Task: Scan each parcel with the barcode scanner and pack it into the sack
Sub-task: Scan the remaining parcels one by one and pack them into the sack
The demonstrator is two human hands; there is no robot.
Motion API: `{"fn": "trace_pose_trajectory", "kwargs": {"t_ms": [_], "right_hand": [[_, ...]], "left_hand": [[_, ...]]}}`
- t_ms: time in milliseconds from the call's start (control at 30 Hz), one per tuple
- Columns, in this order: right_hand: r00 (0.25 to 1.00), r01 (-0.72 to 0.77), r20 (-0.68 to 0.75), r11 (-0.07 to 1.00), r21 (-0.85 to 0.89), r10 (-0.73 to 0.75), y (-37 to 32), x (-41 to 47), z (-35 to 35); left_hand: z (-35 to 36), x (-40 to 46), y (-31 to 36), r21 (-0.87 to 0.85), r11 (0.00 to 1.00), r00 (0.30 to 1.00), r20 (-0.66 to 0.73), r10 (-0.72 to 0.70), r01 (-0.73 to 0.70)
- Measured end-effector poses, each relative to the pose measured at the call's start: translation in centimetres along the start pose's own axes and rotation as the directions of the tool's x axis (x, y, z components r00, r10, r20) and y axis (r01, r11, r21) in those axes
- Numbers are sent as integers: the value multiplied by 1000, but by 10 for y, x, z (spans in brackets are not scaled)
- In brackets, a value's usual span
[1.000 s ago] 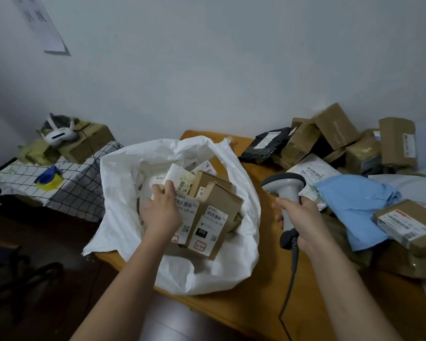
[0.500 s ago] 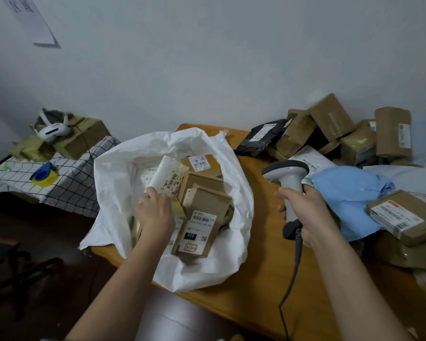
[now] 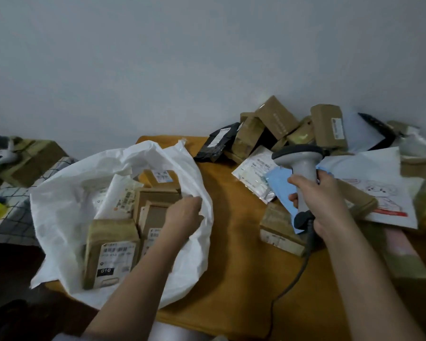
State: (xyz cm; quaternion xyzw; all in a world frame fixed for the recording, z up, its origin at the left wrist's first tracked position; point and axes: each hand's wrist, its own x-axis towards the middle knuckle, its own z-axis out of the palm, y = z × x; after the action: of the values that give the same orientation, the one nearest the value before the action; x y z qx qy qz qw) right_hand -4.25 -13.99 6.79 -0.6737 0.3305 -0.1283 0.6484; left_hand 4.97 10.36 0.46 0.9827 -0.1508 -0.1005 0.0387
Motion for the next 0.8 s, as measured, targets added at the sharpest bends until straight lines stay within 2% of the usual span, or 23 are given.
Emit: {"fn": "trace_pose_trajectory", "kwargs": {"t_ms": [67,133,333,500,600,700,800], "right_hand": [[999,23,-35,1000,-20,-24,-2,5,-20],[997,39,-65,998,-44,-42,-3,10,-41],[988,41,-146,995,-88,-54,-4,27,-102],[983,30,-176,995,-100,-47,-1,42,-135],[985,32,-165,994,-107,-49,2,49,-148],[988,25,-147,994,-106,-41,5,57,-154],[992,5,-123,995,-96,-17,6,63,-153]], "left_hand": [[15,10,33,-117,986,988,80,130,-120],[34,19,65,-186,968,971,134,197,-171],[79,40,138,-200,930,913,210,349,-309],[98,57,168,-88,948,912,259,318,-306],[107,65,175,-102,956,909,298,292,-274],[112,70,177,-76,963,929,254,268,-257],[112,73,165,-80,971,931,274,240,-226]]}}
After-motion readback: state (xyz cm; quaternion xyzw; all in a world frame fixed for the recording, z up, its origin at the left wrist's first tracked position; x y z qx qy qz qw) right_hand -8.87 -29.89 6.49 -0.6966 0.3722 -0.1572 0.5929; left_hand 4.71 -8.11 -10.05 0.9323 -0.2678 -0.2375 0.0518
